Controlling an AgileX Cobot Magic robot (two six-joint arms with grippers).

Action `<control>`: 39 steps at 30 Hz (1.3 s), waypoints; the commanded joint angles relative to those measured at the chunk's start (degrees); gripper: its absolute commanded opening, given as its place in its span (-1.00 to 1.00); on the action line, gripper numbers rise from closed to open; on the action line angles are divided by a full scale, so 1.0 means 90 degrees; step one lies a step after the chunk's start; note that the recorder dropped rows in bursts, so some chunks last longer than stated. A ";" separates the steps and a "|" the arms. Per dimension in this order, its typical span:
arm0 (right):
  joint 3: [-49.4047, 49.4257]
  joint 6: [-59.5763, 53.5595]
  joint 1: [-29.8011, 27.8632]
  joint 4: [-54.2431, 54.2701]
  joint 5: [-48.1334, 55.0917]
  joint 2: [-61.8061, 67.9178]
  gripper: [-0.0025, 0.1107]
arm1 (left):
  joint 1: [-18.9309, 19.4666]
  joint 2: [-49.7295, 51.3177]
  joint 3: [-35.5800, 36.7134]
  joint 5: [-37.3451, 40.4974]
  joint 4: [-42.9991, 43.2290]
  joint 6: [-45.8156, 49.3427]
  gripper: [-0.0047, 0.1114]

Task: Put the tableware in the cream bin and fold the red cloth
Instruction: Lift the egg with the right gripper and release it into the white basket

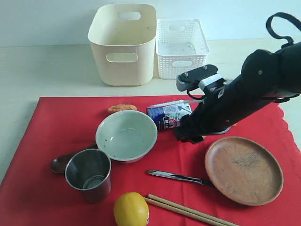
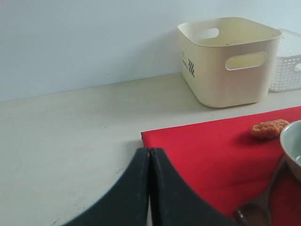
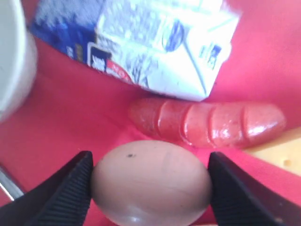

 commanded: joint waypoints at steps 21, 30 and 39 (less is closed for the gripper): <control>-0.0253 0.0047 -0.0006 0.0220 -0.1125 -0.1209 -0.96 | 0.0016 -0.0042 0.0021 -0.0013 0.0012 0.0005 -0.89; -0.1389 0.0051 -0.0509 0.0090 -0.1489 -0.0330 -0.96 | 0.0016 -0.0042 0.0021 -0.0013 0.0012 0.0005 -0.89; -0.2450 0.0162 -0.0969 0.0136 -0.1586 0.0794 -0.96 | 0.0016 -0.0042 0.0021 -0.0013 0.0012 0.0005 -0.89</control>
